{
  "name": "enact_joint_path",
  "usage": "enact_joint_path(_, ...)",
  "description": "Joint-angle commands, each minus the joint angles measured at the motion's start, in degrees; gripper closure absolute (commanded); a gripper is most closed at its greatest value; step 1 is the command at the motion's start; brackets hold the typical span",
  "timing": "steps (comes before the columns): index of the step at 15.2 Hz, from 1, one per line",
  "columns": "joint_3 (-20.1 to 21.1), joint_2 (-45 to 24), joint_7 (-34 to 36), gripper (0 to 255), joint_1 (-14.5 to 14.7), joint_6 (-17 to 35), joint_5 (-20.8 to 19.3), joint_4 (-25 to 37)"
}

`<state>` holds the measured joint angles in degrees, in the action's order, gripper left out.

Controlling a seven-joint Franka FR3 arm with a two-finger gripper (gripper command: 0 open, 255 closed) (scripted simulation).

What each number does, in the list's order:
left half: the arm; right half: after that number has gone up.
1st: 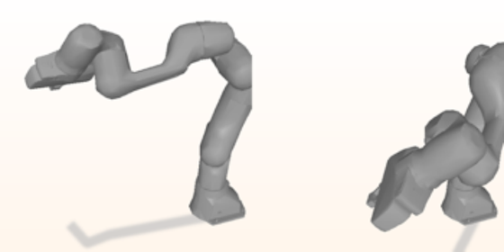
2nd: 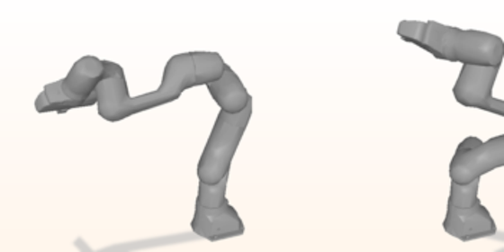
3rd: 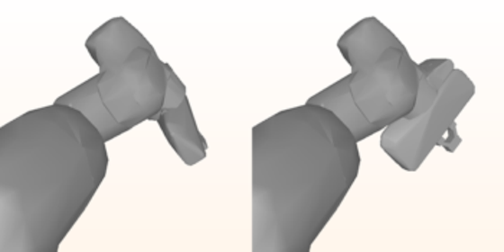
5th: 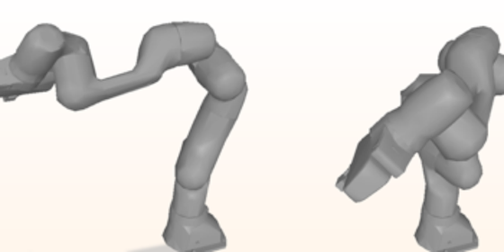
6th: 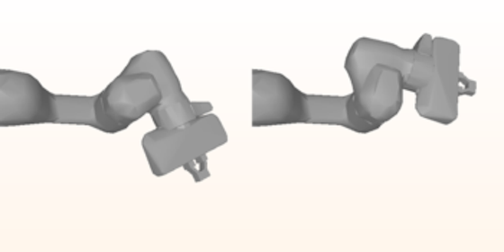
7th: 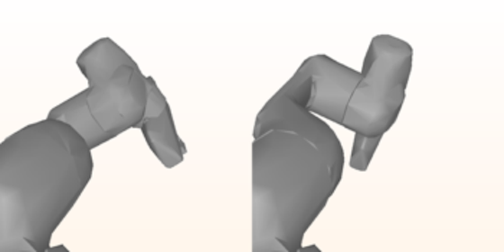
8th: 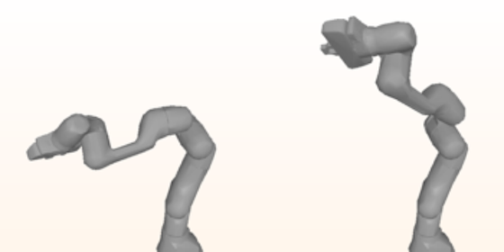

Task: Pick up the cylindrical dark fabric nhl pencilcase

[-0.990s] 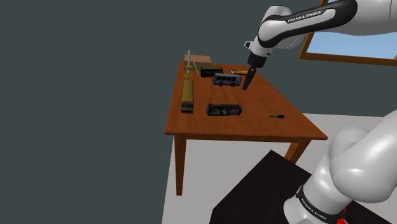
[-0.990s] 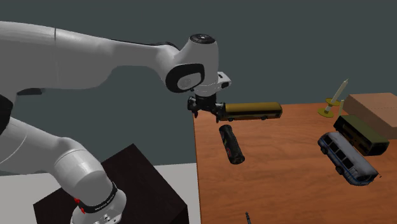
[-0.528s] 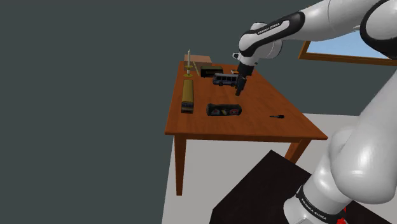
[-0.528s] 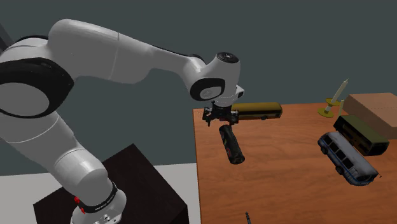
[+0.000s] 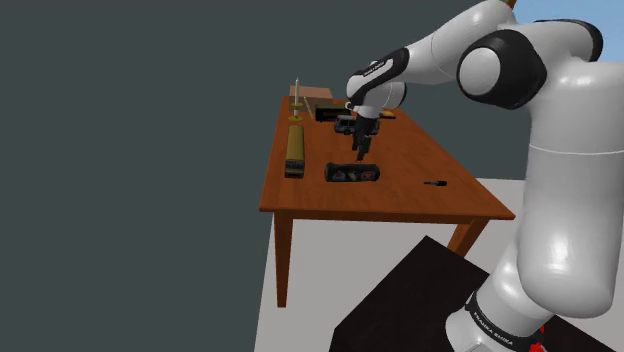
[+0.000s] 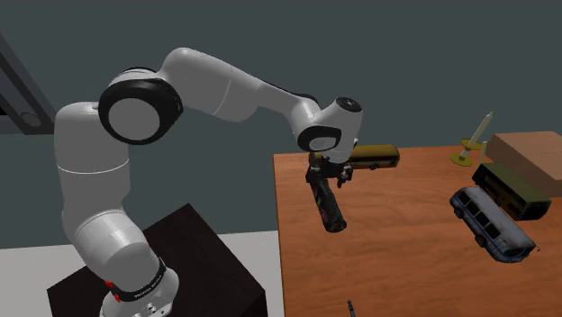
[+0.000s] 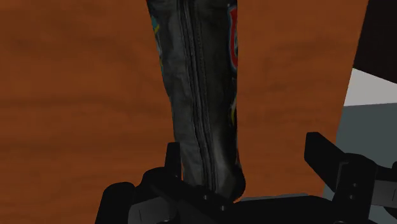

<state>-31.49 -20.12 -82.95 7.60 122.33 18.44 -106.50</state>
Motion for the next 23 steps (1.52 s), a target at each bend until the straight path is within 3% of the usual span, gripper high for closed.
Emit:
enact_joint_path(1,1.6,-5.07,-4.27,0,-1.82,-0.5,1.97,4.09)
enact_joint_path(11,3.61,-10.14,-7.16,0,-3.37,3.39,4.61,4.45)
enact_joint_path(12,3.62,-10.14,-7.11,255,-3.34,3.36,4.6,4.49)
enact_joint_path(23,3.24,-9.24,-6.73,255,-3.12,2.32,4.02,4.72)
